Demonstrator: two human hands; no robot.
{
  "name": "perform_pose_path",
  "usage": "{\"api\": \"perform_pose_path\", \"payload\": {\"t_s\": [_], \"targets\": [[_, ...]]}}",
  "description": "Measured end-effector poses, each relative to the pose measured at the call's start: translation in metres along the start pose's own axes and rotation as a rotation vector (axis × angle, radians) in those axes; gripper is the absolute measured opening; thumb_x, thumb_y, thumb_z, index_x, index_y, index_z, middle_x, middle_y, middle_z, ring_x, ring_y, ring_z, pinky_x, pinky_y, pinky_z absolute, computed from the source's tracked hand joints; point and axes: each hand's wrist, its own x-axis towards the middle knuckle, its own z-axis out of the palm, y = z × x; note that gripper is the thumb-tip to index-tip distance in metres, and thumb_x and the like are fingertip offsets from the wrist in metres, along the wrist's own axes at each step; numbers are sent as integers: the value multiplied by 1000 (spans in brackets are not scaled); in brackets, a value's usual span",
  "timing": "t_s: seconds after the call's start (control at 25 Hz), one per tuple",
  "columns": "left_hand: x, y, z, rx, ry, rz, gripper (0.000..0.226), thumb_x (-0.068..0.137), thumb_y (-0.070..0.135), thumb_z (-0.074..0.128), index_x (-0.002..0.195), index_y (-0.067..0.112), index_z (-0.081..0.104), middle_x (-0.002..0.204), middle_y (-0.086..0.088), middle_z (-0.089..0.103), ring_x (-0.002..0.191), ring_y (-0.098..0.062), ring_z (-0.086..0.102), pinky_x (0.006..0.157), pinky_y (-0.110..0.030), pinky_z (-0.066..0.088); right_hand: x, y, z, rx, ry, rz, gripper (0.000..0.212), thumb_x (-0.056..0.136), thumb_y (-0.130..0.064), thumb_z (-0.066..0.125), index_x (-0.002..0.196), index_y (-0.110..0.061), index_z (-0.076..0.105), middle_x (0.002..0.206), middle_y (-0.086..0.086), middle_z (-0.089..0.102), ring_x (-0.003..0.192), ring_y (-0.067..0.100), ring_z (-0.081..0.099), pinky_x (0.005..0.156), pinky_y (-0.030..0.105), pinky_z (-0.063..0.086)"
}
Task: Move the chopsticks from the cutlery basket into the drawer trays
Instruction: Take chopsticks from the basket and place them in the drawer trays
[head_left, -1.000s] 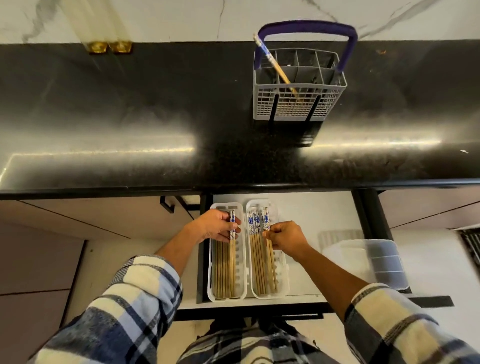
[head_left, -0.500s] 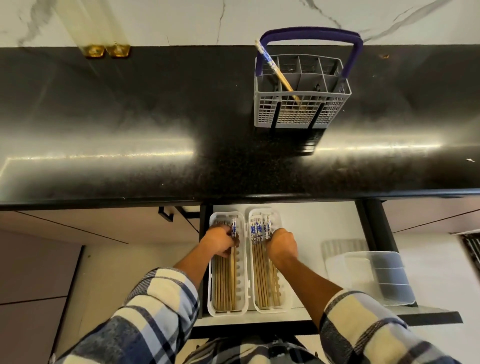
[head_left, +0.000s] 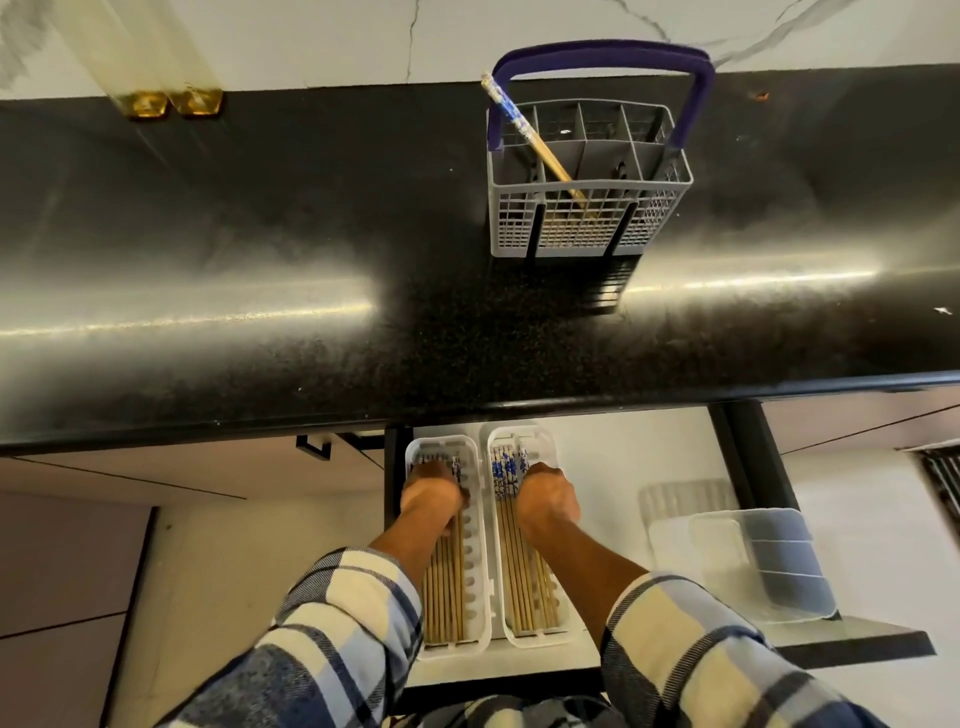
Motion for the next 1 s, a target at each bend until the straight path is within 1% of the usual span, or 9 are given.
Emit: {"api": "perform_pose_path", "payload": {"t_s": [0.08, 0.2, 0.28, 0.4, 0.48, 0.6, 0.76, 0.88, 1.0], "targets": [[2, 3, -2, 2, 27, -32, 24, 98, 24, 51, 106, 2, 56, 94, -18, 67, 75, -29, 72, 68, -36, 63, -1, 1, 2, -10, -3, -5, 22, 100, -18, 51, 113, -3, 61, 111, 12, 69, 100, 23, 68, 88, 31, 56], [8, -3, 0, -6, 74, -37, 34, 103, 19, 35, 119, -2, 56, 113, -21, 66, 99, -32, 69, 87, -36, 58, -4, 4, 4, -35, -1, -27, 22, 100, -19, 51, 115, -5, 61, 111, 11, 69, 101, 24, 68, 89, 32, 57], [13, -8, 7, -38, 100, 26, 36, 100, 17, 40, 128, -1, 56, 123, -18, 63, 111, -32, 64, 90, -33, 54, -5, 7, 3, -62, -2, -45, 22, 100, -17, 52, 116, -6, 61, 113, 11, 69, 102, 24, 68, 89, 32, 57], [9, -11, 14, 20, 152, 94, 37, 98, 14, 46, 131, 0, 55, 131, -16, 60, 120, -29, 58, 86, -26, 46, -6, 9, 3, -81, -2, -63, 21, 99, -14, 53, 117, -6, 61, 113, 11, 68, 102, 24, 68, 89, 32, 56], [8, -9, 13, 105, 161, 114, 36, 99, 15, 46, 132, 3, 53, 130, -15, 60, 119, -28, 58, 85, -25, 44, -8, 8, 3, -64, 13, -81, 21, 99, -13, 52, 119, -8, 58, 111, 10, 68, 100, 23, 69, 88, 33, 57], [2, -7, 11, 308, 145, 116, 34, 98, 16, 48, 131, 7, 51, 129, -15, 59, 119, -30, 58, 97, -36, 49, -13, 7, 2, -45, 31, -113, 23, 101, -15, 47, 122, -10, 51, 111, 11, 68, 99, 25, 69, 87, 35, 56], [-2, -8, 15, 368, 172, 147, 30, 98, 16, 50, 126, 6, 53, 124, -16, 61, 113, -29, 61, 93, -37, 51, -15, 10, 2, -48, 15, -140, 24, 101, -14, 48, 123, -8, 53, 111, 12, 68, 99, 26, 68, 90, 36, 57], [-11, -10, 15, 380, 122, 182, 32, 97, 17, 54, 126, 6, 53, 124, -15, 61, 112, -29, 61, 92, -37, 51, -15, 12, 4, -66, 11, -159, 22, 99, -12, 52, 119, -7, 59, 108, 11, 69, 97, 24, 69, 86, 32, 57], [-10, -15, 20, 389, 67, 232, 35, 92, 20, 61, 125, 8, 56, 120, -11, 62, 110, -27, 61, 93, -35, 52, -17, 14, 3, -59, 21, -183, 19, 100, -12, 50, 116, -8, 60, 108, 10, 69, 97, 23, 69, 84, 29, 55]]}}
